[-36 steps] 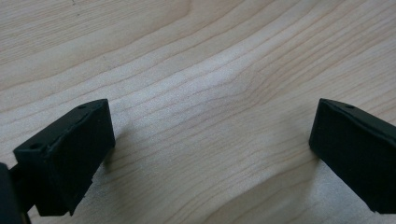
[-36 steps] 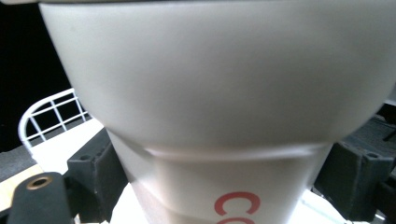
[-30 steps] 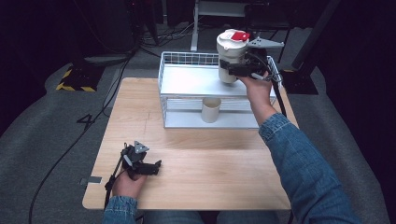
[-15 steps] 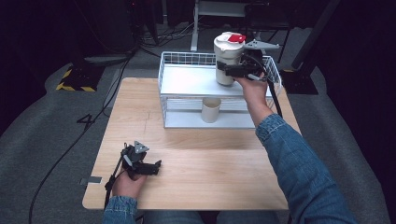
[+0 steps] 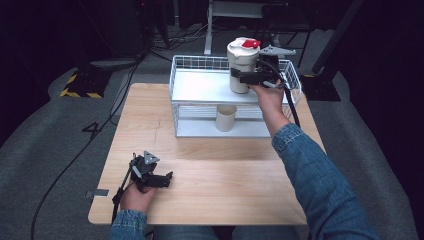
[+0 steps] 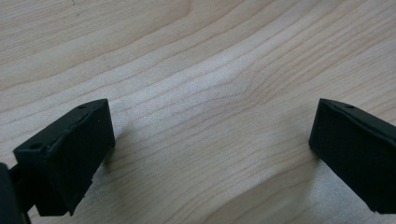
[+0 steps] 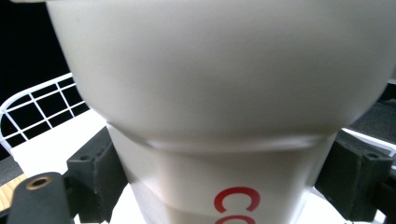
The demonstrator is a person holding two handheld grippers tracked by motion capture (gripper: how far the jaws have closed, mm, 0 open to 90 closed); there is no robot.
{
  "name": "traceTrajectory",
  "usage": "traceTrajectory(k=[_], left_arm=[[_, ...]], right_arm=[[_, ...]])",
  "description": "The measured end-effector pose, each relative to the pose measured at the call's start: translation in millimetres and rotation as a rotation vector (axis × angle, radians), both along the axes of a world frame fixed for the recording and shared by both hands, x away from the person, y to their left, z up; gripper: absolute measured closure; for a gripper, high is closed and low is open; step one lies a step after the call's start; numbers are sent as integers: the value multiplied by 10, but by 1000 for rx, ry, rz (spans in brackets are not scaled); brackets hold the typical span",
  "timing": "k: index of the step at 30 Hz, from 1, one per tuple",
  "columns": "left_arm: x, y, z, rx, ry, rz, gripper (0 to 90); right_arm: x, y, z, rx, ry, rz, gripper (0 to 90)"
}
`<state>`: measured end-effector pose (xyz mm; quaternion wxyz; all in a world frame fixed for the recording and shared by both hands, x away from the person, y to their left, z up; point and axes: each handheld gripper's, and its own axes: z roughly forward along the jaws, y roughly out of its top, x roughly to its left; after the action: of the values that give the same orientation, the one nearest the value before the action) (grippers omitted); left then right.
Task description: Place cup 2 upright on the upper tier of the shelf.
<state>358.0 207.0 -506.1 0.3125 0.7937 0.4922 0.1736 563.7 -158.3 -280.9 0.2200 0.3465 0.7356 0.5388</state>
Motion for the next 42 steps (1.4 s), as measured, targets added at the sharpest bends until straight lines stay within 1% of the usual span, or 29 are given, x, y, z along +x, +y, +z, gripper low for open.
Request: traceTrajectory(k=[8,17,21,26,28,31,38,42], left_arm=[[1,2,1,4,-1,-3,7],[1,2,1,3,0,-3,7],[1,2,2,4,-1,-3,7],[1,2,2,4,0,-3,7],[2,2,1,3,0,-3,7],[1,3,2,4,-1,-3,7],[2,2,1,3,0,-3,7],[2,3,1,4,-1,-3,7]], right_arm=[[-21,-20,-2,-12,-1,9,141],[-35,-77,-24,7,9,13,138],[-42,-94,-40,15,3,15,137],[-50,-86,-47,4,-11,24,132],[-59,-76,-45,-12,-21,24,128],[-55,-76,-44,-13,-31,21,106],[-59,-101,-40,-11,-18,2,0],[-87,-124,-14,-5,-11,17,0]])
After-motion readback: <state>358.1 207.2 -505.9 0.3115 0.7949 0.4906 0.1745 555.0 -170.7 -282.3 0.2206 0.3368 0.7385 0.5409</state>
